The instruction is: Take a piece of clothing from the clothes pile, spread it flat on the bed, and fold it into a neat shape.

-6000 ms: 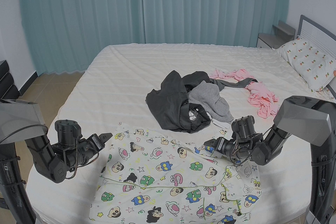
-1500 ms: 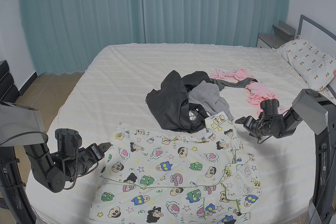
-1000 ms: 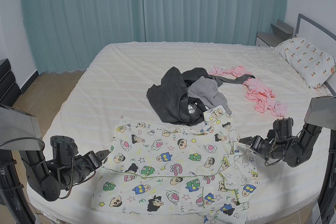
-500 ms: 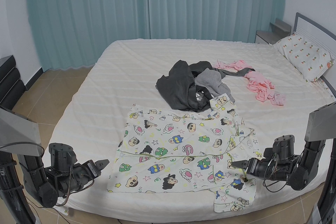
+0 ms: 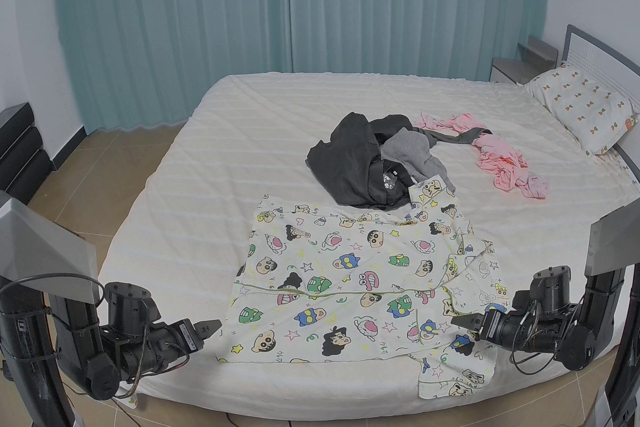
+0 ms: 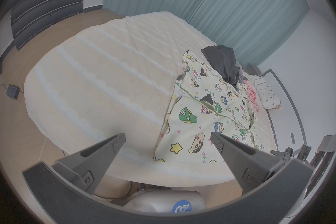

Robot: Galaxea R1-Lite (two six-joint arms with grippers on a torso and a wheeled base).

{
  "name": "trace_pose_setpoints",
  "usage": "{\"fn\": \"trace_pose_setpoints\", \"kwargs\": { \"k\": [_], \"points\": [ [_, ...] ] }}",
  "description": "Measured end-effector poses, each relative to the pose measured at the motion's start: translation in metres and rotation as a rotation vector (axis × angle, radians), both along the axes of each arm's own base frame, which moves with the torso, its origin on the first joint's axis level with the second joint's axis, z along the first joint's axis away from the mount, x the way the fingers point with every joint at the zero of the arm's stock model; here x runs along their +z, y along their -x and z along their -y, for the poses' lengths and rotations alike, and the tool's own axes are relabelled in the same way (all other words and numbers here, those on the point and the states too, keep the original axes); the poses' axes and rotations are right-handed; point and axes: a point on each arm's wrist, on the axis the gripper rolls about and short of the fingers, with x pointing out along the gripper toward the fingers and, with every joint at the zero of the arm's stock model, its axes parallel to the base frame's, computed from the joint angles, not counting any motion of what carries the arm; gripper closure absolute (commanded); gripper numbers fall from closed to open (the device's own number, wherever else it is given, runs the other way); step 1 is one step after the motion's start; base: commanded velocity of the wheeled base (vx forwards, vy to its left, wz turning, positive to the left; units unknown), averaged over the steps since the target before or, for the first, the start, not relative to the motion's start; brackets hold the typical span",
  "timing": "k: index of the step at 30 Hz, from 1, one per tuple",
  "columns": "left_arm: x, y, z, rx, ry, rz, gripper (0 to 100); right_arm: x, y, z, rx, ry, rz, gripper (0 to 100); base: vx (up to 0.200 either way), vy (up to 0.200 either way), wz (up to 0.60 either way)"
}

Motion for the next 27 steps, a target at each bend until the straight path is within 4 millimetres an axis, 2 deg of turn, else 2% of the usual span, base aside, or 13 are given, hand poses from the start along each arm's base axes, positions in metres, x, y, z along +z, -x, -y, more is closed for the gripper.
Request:
{"fn": "trace_pose_setpoints", "kwargs": {
  "k": [3,6,27],
  "points": [
    [-0.002,0.001,0.005,-0.013,0.003,-0.009,0,0.0,0.01,0.003,0.02,0.028,-0.001,0,0.0,0.0,0.0],
    [-0.004,0.003,0.009,-0.027,0.004,-0.016,0,-0.001,0.014,0.007,0.038,0.06,0.004,0,-0.2,0.0,0.0],
    [-0.006,0.002,0.013,-0.022,0.001,-0.013,0,-0.014,0.02,0.019,0.089,0.176,-0.054,0,0.0,0.0,0.0]
  ]
}}
